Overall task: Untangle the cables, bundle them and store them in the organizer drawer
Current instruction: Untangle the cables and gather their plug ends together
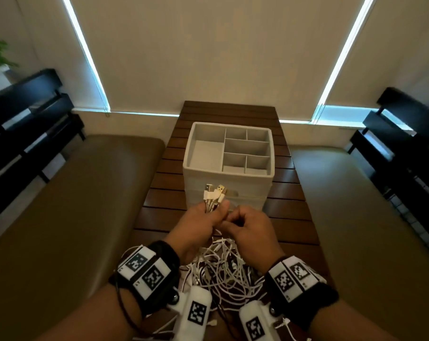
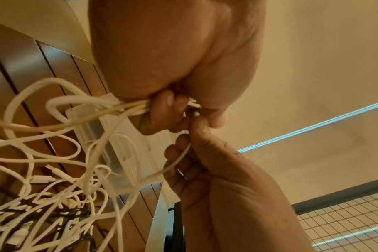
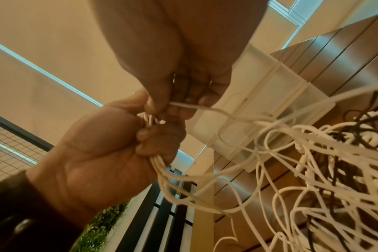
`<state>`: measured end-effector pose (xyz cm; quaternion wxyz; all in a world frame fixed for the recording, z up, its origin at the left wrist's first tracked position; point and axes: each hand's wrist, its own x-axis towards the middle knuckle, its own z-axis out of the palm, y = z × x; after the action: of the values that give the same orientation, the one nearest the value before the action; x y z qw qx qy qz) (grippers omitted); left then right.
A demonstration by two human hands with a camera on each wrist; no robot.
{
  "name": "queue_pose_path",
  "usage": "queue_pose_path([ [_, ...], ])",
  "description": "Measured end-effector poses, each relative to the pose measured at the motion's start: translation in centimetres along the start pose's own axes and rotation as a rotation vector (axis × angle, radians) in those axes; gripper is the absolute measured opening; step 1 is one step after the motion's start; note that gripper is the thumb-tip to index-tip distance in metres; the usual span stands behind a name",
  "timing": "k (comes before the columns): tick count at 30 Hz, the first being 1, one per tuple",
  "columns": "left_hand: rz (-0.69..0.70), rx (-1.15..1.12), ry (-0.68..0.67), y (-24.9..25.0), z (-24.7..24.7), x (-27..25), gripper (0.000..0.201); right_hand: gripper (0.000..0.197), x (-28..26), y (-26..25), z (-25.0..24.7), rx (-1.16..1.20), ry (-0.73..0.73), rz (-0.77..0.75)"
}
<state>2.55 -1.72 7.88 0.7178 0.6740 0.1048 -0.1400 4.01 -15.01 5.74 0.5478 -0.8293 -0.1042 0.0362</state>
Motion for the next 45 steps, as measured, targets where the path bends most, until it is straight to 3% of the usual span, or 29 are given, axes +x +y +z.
queue_pose_path([
  [2, 0.003, 0.003, 0.049, 0.1, 0.2, 0.0, 0.038, 0.017, 0.0, 0.1, 0.5, 0.008, -0.011, 0.034],
  [7, 0.050, -0.028, 0.175, -0.1, -0.8, 0.8, 0.053, 0.008, -0.1, 1.1, 0.2, -0.062, -0.275, 0.008],
  [12, 0.069, -0.407, 0.116, 0.4, -0.7, 0.9, 0.053, 0.020, 0.4, 1.5, -0.5, -0.148, -0.394, 0.001],
  [14, 0.076, -0.443, 0.070, 0.8, -1.0, 0.7, 0.048, 0.022, 0.8, 2.1, -0.8, -0.156, -0.431, 0.030],
  [16, 0.136, -0.183, 0.080, 1.4, -1.9, 0.5, 0.039, 0.023, 1.2, 2.9, -1.5, -0.207, -0.466, 0.041],
  [20, 0.366, 0.773, 0.255, 2.7, -5.6, 0.3, 0.022, 0.018, 1.7, 3.8, -3.3, -0.385, -0.502, 0.067],
  [22, 0.354, 0.977, 0.343, 3.6, -6.5, -0.1, 0.021, 0.019, 1.8, 3.7, -3.4, -0.428, -0.503, 0.054],
  [24, 0.304, 1.018, 0.389, 4.0, -6.1, -0.2, 0.025, 0.021, 2.1, 3.0, -2.6, -0.403, -0.488, 0.016],
  [29, 0.092, 0.857, 0.044, 2.0, -3.3, 0.3, 0.026, 0.017, 4.0, 0.7, -0.1, -0.306, -0.362, -0.131],
  [32, 0.053, 0.776, -0.012, 2.2, -3.9, 0.2, 0.027, 0.015, 4.4, 1.3, -0.2, -0.349, -0.331, -0.177],
  [36, 0.130, 0.632, 0.095, 4.1, -4.9, -0.6, 0.029, 0.011, 3.9, 3.7, -0.8, -0.542, -0.445, -0.005],
  [39, 0.191, 0.659, 0.190, 6.0, -5.8, -1.1, 0.027, 0.012, 4.0, 5.3, -1.4, -0.502, -0.449, 0.116],
  [43, 0.229, 0.980, 0.373, 7.4, -9.1, -0.9, 0.024, 0.017, 4.7, 3.9, -2.9, -0.394, -0.280, 0.085],
  [45, 0.233, 1.144, 0.456, 7.4, -10.8, -0.5, 0.020, 0.020, 5.0, 2.7, -3.5, -0.452, -0.283, 0.033],
])
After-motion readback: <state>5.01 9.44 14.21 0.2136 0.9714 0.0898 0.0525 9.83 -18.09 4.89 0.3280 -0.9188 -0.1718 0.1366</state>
